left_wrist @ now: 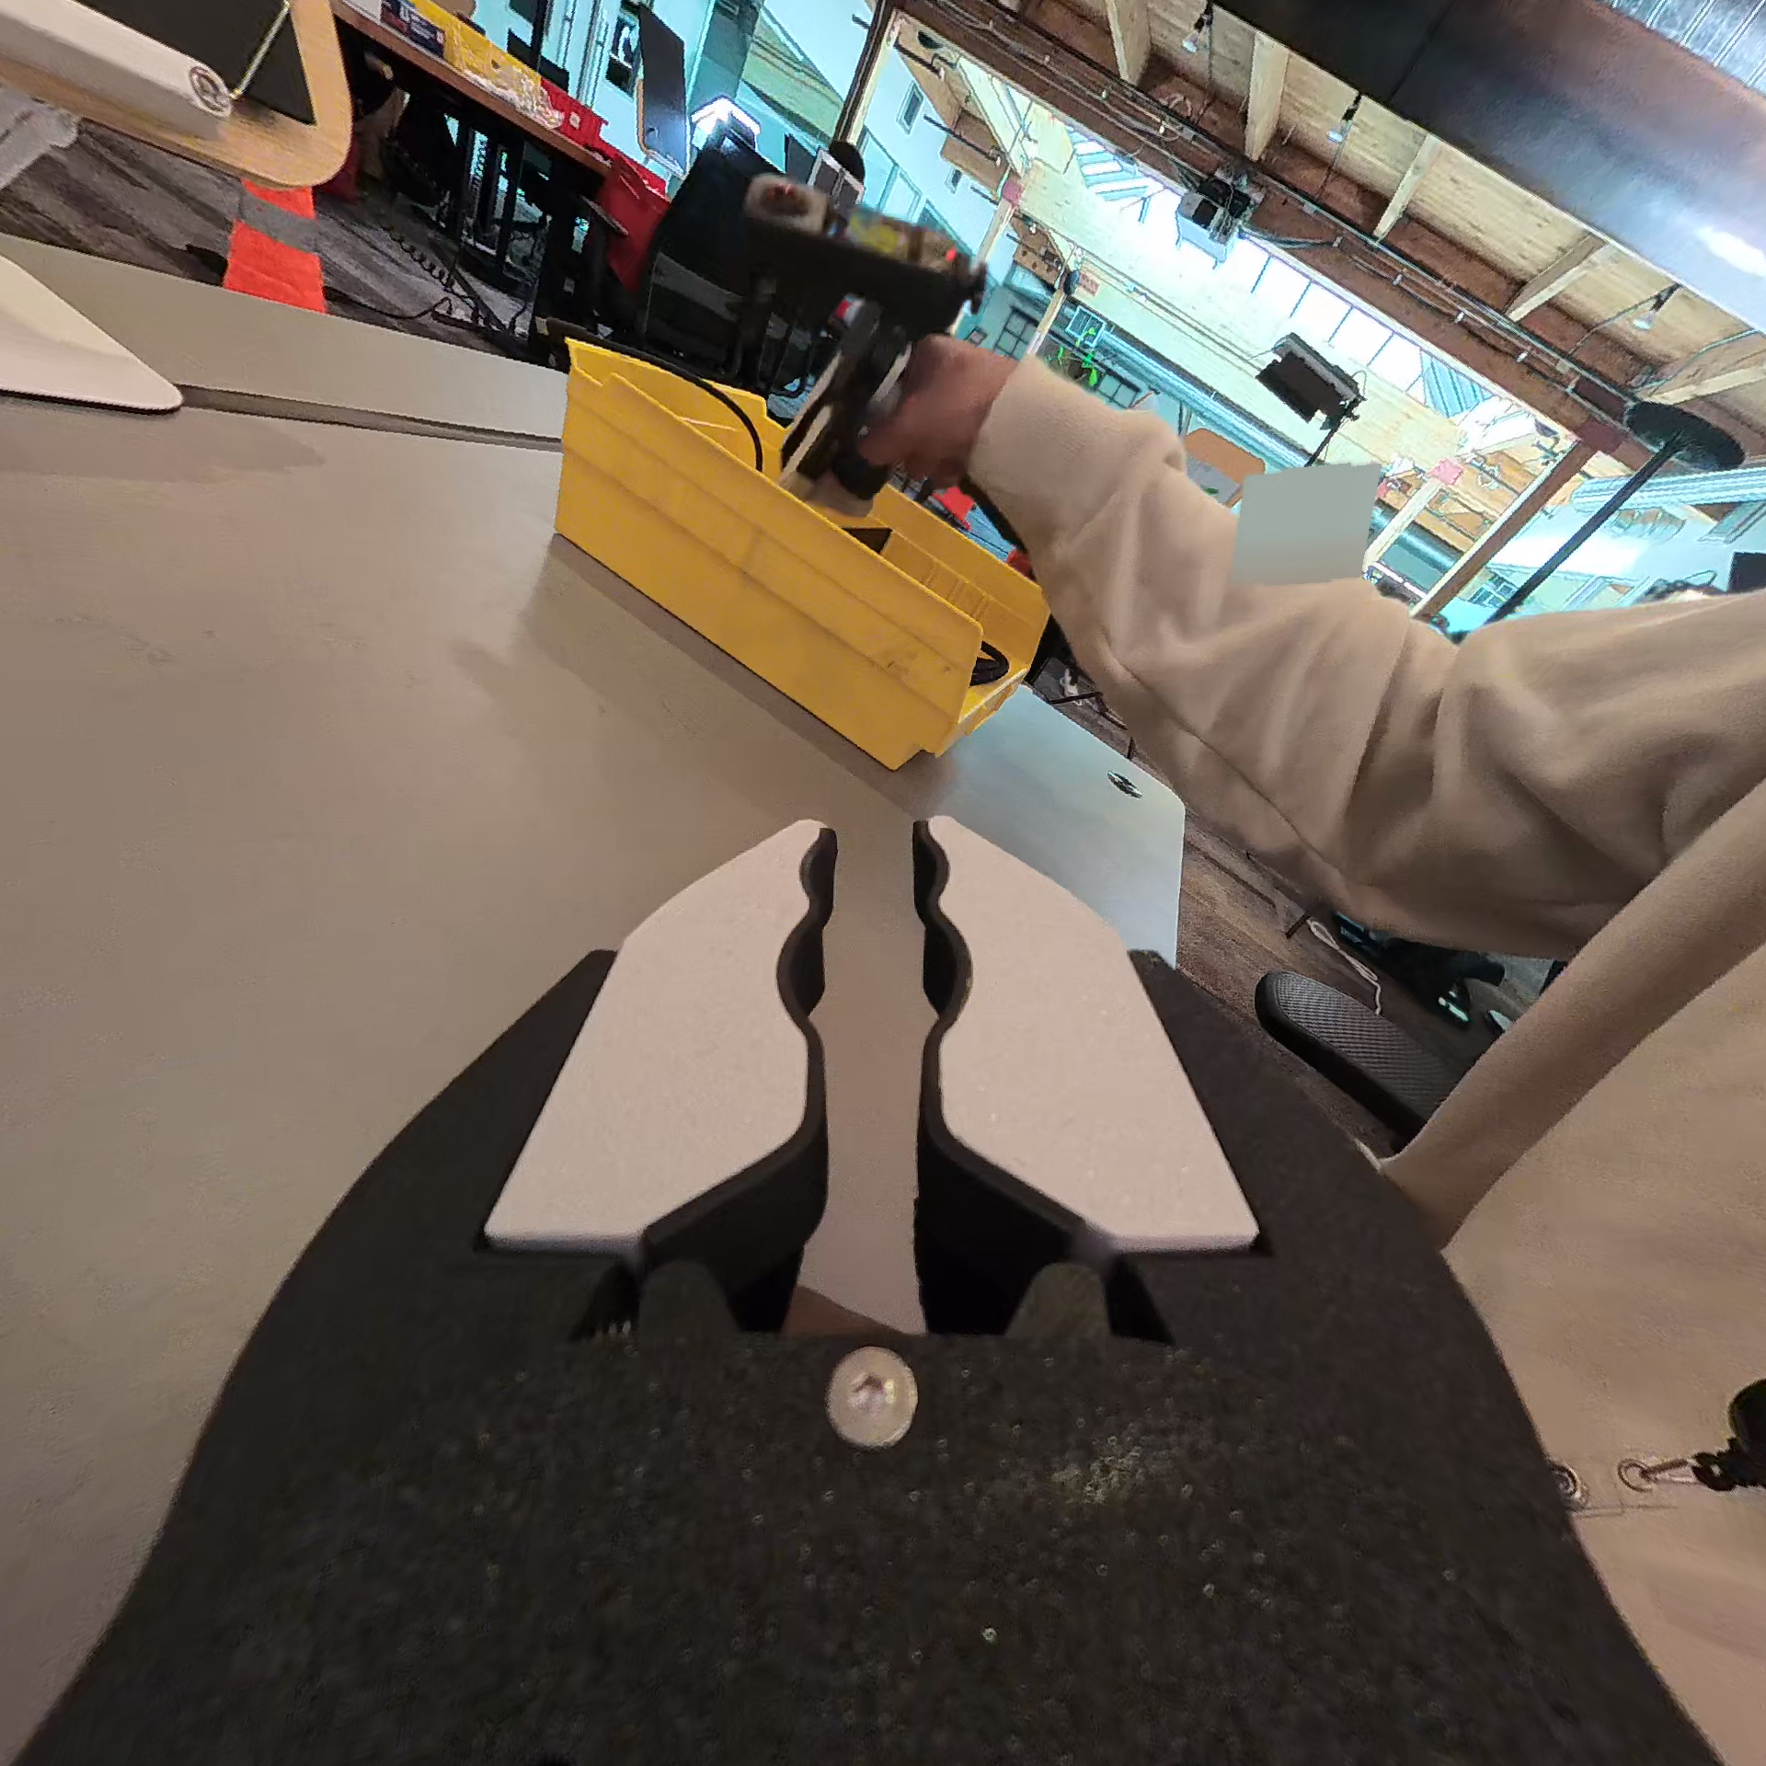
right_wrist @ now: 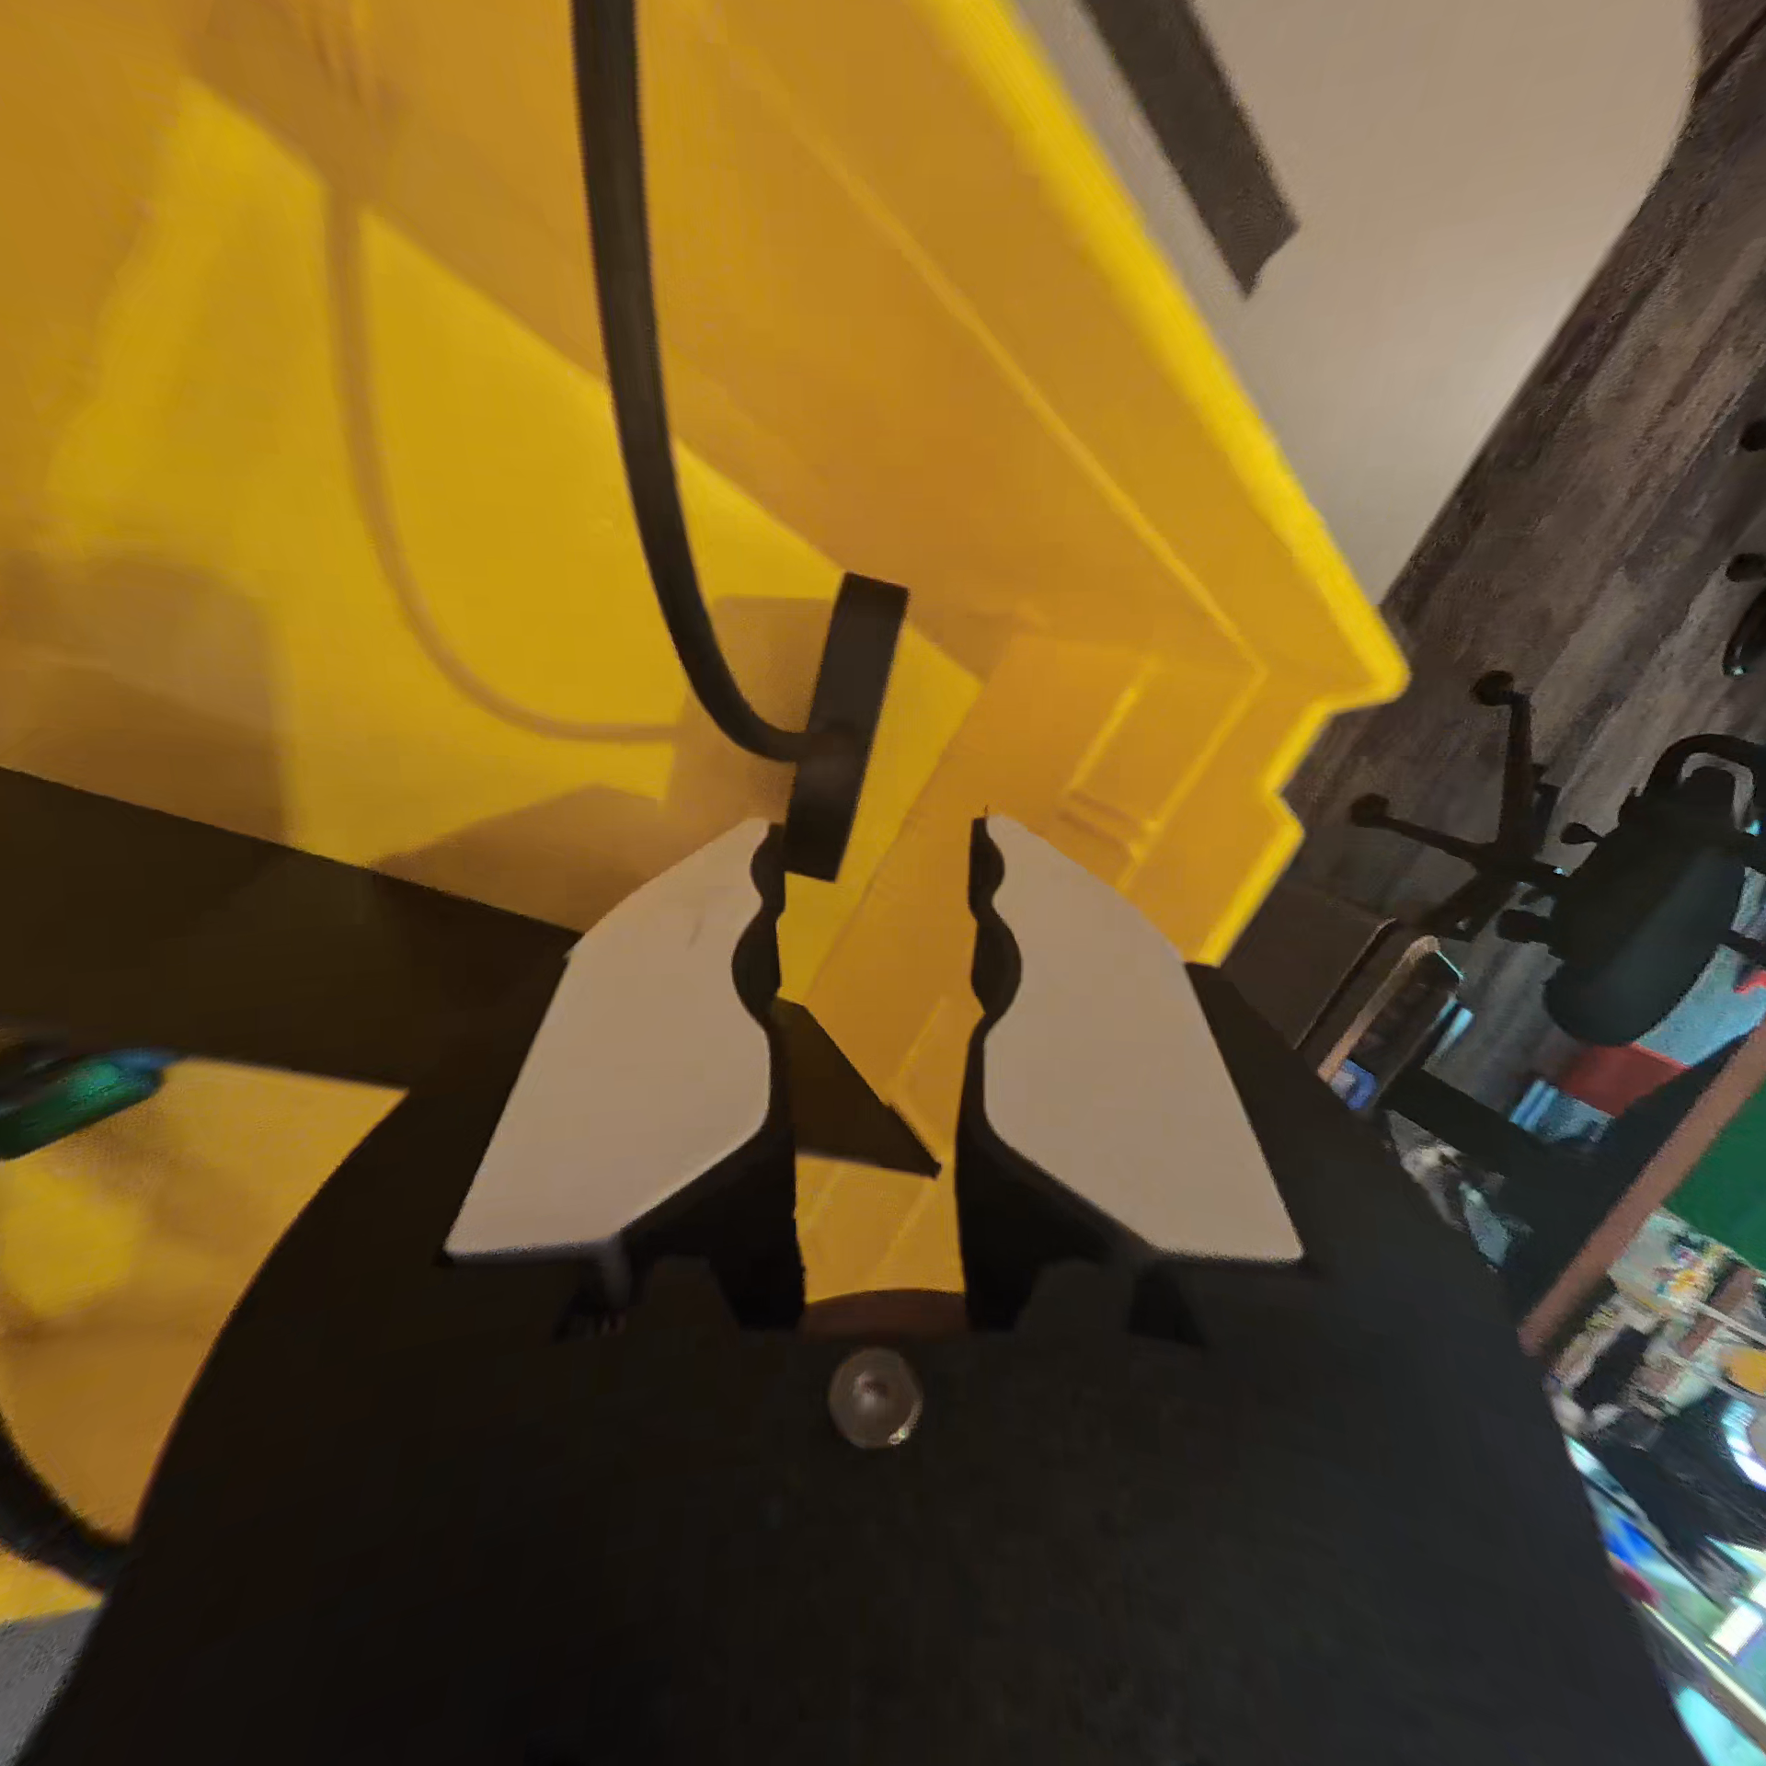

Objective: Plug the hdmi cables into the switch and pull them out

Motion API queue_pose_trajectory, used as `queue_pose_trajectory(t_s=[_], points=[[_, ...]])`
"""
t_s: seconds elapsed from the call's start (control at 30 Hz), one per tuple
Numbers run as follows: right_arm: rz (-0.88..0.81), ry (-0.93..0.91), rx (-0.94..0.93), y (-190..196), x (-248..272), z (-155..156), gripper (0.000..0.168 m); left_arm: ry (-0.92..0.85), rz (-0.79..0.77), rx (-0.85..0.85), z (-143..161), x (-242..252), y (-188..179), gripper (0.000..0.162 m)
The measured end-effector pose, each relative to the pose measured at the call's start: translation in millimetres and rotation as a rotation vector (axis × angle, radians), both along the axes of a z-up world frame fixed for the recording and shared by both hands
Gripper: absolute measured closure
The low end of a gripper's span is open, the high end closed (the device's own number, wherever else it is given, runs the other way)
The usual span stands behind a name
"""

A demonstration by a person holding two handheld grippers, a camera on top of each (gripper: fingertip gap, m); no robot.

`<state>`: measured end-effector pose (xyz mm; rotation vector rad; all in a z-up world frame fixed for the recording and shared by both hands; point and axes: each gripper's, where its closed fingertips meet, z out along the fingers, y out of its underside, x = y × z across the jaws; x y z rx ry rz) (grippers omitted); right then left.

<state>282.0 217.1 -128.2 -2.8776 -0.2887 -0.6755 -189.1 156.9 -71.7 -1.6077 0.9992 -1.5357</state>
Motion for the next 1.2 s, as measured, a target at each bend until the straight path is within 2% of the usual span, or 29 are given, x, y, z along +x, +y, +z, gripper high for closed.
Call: queue_pose_trajectory(t_s=[0.17, 0.3, 0.33, 0.4, 0.5, 0.6, 0.77, 0.9, 0.97, 1.07, 1.13, 1.2], points=[[0.144, 0.140, 0.259, 27, -33, 45, 0.131, -0.003, -0.004, -0.020, -2, 1, 3, 0.147], [0.296, 0.448, 0.314, 56, -91, 34, 0.124, 0.002, -0.024, -0.019, -3, 5, -1, 0.147], [0.277, 0.441, 0.307, 62, -89, 27, 0.130, 0.008, -0.024, -0.007, -3, 5, -2, 0.147], [0.229, 0.310, 0.275, 69, -70, 17, 0.162, 0.021, -0.020, 0.021, -3, 5, -4, 0.147], [0.315, 0.395, 0.234, 61, -96, 5, 0.164, 0.036, -0.014, 0.047, -4, 4, -6, 0.147], [0.349, 0.434, 0.078, 37, -106, -21, 0.164, 0.037, -0.012, 0.047, -5, 3, -5, 0.147], [0.242, 0.452, -0.073, 27, -88, -42, 0.164, 0.039, -0.023, 0.044, -6, 6, -7, 0.147], [0.198, 0.463, -0.141, 33, -83, -57, 0.149, 0.053, -0.022, 0.060, -7, 8, -9, 0.146], [0.164, 0.417, -0.052, 36, -77, -35, 0.138, 0.081, 0.010, 0.088, -10, 6, -5, 0.144], [0.139, 0.301, 0.291, 34, -77, 37, 0.134, 0.146, 0.087, 0.127, -17, -1, 8, 0.139], [0.155, 0.318, 0.548, 18, -106, 82, 0.133, 0.188, 0.127, 0.138, -22, -4, 15, 0.137], [0.222, 0.470, 0.697, -5, -165, 98, 0.133, 0.233, 0.159, 0.148, -28, -5, 22, 0.133]])
